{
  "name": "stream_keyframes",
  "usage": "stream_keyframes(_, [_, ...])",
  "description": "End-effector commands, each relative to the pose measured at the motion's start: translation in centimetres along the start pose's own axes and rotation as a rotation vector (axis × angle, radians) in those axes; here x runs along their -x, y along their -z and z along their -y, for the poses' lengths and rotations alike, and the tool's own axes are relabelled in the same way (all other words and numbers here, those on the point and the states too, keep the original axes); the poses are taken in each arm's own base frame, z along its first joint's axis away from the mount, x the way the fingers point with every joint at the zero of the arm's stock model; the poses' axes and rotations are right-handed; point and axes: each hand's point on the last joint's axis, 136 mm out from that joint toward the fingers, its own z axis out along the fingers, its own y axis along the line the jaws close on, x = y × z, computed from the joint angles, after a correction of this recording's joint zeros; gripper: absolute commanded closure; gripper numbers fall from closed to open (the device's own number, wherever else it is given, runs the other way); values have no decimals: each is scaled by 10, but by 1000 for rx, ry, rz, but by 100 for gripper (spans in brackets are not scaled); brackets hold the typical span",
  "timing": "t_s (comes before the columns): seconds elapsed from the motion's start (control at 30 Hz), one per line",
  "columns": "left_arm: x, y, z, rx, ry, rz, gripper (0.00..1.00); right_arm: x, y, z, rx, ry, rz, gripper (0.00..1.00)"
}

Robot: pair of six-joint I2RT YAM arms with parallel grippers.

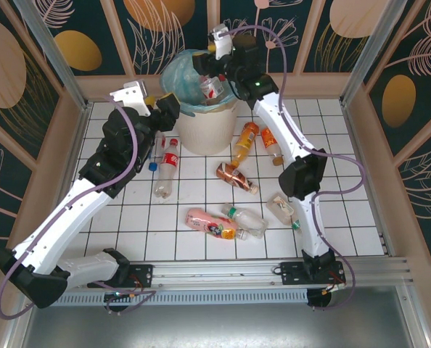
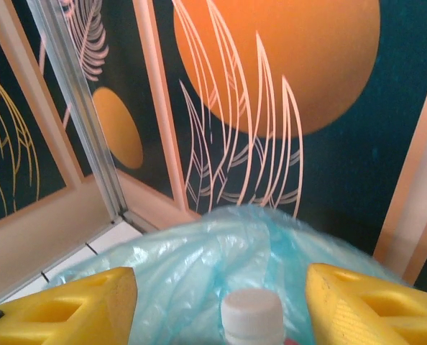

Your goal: Put the plastic bottles in the bin

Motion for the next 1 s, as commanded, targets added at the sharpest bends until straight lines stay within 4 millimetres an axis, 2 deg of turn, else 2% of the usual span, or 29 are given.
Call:
stream_keyframes(0.0, [7,5,-4,9,0,29,38,-14,-6,2,19,-13,-37,37])
stream_keyframes(0.47, [-9,9,-13,26,-13,-20,38,-58,-30,12,1,-17,-94,35])
stream_keyframes(0.57, [-12,9,-14,30,-16,-29,38,-63,-33,15,-11,-7,-100,39])
stream_keyframes(0.73, [-15,8,-13,25,-19,-39,38,-54,-31,20,-39,33,-79,53])
stream_keyframes(0.83, [-15,7,-13,24,-15,-38,38,-42,-26,19,-41,61,-58,63])
stream_keyframes(0.97, [-17,7,-14,23,-11,-35,38,-23,-16,17,-44,89,-34,71])
